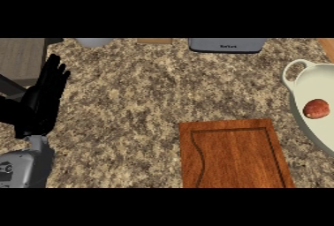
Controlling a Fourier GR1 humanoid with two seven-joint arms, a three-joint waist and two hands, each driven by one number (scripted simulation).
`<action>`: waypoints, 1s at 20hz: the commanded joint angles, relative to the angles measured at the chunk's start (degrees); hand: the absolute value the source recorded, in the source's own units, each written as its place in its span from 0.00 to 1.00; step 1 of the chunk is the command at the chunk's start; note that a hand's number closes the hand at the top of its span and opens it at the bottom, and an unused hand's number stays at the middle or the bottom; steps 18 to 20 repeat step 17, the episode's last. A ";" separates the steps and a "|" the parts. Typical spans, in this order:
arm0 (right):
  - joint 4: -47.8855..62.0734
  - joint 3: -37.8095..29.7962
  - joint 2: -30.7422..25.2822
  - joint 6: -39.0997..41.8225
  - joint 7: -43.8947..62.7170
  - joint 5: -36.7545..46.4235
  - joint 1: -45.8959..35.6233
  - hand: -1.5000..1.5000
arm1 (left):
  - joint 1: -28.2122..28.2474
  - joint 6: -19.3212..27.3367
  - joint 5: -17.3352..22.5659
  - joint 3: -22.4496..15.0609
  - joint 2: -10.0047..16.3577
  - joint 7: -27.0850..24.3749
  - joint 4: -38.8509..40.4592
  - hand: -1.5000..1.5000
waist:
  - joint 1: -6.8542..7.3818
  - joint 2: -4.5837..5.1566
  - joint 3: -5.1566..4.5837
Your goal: Pick the sweet potato from the cutting board and place it in the pot
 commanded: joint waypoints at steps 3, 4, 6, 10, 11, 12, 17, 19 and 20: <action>1.85 -1.52 -4.95 12.89 -5.87 -1.83 1.31 0.00 | -2.22 1.20 -0.75 0.22 -0.10 0.53 0.59 0.50 | -0.27 0.32 0.23; 2.20 -1.87 -4.04 12.89 -6.97 -2.38 3.23 0.00 | 0.70 0.17 0.10 0.42 -0.09 -0.52 -0.67 0.50 | 0.18 0.20 0.29; 1.51 -1.50 -5.61 15.84 -7.00 -2.47 4.39 0.00 | 0.65 -0.19 0.43 1.22 0.37 -0.99 0.63 0.50 | -0.64 0.16 0.24; 0.58 -1.51 -8.02 16.46 -5.23 -2.93 4.72 0.00 | -0.07 -0.40 0.20 0.62 0.64 -0.38 -0.95 0.50 | -0.21 0.19 0.40; 0.67 -1.89 -7.05 15.27 -4.73 -3.44 4.27 0.00 | 1.94 0.35 -0.80 -1.31 -1.29 -0.68 -1.42 0.50 | 0.32 0.16 0.37; 0.49 -1.95 -7.06 14.64 -5.71 -3.50 5.54 0.00 | 0.52 0.25 -0.41 0.06 0.10 -0.15 -1.62 0.50 | 0.01 0.25 0.50; -1.02 -1.48 -8.51 17.34 -4.35 -4.18 6.35 0.00 | 0.60 1.00 -1.04 -0.74 -1.04 -0.29 -0.96 0.50 | -0.48 0.31 0.48; -1.02 -1.48 -8.51 17.34 -4.35 -4.18 6.35 0.00 | 0.60 1.00 -1.04 -0.74 -1.04 -0.29 -0.96 0.50 | -0.48 0.31 0.48; -1.02 -1.48 -8.51 17.34 -4.35 -4.18 6.35 0.00 | 0.60 1.00 -1.04 -0.74 -1.04 -0.29 -0.96 0.50 | -0.48 0.31 0.48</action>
